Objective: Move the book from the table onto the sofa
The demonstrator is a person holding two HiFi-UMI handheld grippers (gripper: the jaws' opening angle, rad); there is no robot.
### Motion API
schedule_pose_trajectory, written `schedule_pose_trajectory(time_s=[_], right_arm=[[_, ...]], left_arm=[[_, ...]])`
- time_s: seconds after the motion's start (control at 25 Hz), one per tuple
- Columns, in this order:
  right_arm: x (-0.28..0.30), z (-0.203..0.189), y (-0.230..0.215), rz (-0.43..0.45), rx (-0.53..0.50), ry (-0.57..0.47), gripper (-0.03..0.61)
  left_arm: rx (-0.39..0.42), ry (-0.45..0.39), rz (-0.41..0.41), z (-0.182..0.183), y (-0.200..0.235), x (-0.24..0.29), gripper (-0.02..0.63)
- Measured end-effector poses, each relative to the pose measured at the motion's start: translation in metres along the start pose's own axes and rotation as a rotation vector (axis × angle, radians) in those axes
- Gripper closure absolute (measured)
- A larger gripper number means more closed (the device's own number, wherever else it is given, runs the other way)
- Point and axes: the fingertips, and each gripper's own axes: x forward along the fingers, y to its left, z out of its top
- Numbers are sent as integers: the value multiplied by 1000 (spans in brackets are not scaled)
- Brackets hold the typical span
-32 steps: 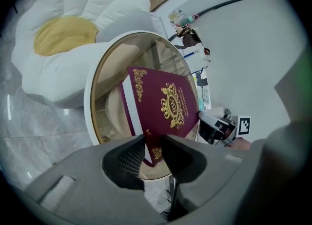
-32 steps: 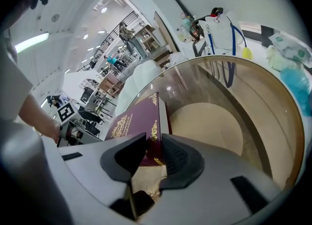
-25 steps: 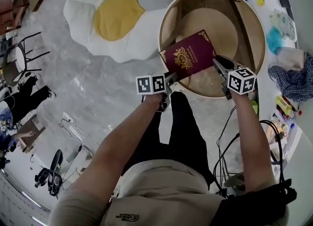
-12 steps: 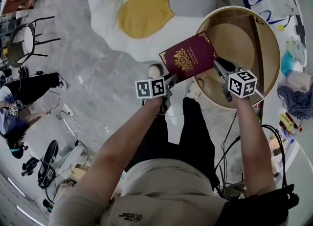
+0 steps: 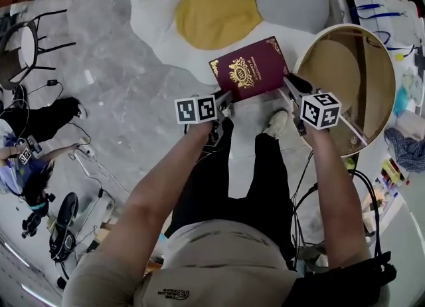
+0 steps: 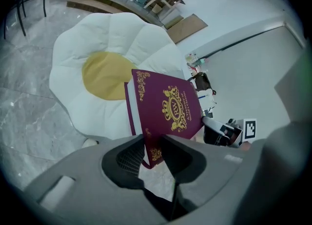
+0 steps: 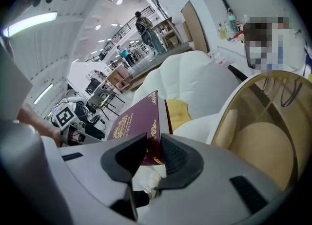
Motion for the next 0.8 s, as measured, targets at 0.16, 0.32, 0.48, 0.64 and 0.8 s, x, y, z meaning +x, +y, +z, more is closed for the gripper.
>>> schedule_pose_trajectory(time_s=[0.16, 0.32, 0.48, 0.64, 0.8], right_arm=[[48, 1, 7, -25, 6, 46, 483], [88, -3, 1, -49, 8, 93, 483], [117, -17, -15, -79, 25, 147, 483], [143, -28, -36, -117, 51, 182, 482], [169, -39, -50, -148, 70, 215, 482]], left_arm=[[-19, 14, -4, 19, 44, 6, 506], [-29, 26, -12, 33, 79, 22, 506], [-51, 61, -38, 33, 105, 47, 506], [-67, 88, -44, 36, 127, 76, 506], [-77, 115, -69, 39, 152, 101, 506]])
